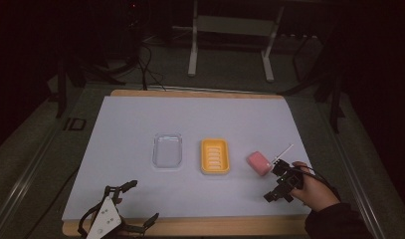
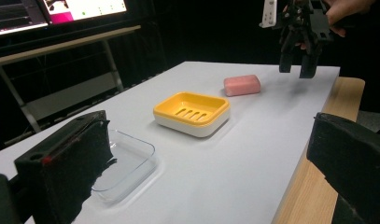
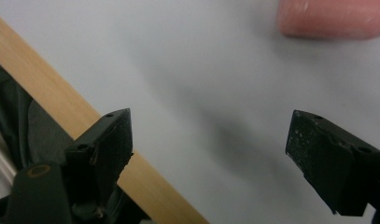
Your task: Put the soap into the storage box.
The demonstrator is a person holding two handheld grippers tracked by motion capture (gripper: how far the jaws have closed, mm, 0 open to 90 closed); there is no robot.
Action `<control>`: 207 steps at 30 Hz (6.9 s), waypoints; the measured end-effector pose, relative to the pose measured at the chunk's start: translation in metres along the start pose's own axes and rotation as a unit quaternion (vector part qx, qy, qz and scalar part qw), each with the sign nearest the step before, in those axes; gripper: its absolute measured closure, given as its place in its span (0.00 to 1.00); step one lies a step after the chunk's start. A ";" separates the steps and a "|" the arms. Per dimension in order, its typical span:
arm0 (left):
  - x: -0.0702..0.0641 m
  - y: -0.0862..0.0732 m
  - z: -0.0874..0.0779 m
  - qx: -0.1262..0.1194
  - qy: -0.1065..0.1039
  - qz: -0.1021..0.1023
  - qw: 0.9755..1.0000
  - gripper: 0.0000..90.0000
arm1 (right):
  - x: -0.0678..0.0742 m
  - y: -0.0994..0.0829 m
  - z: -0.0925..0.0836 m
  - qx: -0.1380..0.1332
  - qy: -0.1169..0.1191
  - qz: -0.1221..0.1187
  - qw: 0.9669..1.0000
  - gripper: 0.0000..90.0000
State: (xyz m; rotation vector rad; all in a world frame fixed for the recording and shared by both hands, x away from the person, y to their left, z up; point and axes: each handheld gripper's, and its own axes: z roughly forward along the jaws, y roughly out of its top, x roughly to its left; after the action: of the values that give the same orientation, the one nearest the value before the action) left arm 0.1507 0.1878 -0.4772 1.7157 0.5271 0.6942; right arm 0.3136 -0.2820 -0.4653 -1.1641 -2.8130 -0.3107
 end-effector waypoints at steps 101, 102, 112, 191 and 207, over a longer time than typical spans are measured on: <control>-0.002 -0.001 0.002 0.005 -0.014 0.000 1.000 0.01 | -0.042 0.076 0.042 -0.037 -0.102 0.047 0.993 0.41; -0.002 -0.001 0.002 0.005 -0.014 0.001 1.000 0.01 | -0.042 0.075 0.042 -0.040 -0.102 0.061 0.992 0.41; -0.002 0.000 0.002 0.005 -0.013 0.002 1.000 0.01 | -0.035 0.081 0.031 -0.057 -0.092 0.159 0.981 0.42; -0.005 0.001 0.000 0.005 -0.011 0.010 1.000 0.01 | 0.085 0.175 0.039 -0.214 -0.124 0.263 0.932 0.42; -0.005 0.000 0.001 0.005 -0.014 0.011 1.000 0.01 | 0.078 0.173 0.062 -0.208 -0.112 0.284 0.929 0.42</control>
State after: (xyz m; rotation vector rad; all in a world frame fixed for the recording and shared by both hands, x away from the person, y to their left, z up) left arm 0.1474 0.1840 -0.4778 1.7397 0.4930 0.6826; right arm 0.3805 -0.0956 -0.4868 -2.1513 -2.4753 -0.7857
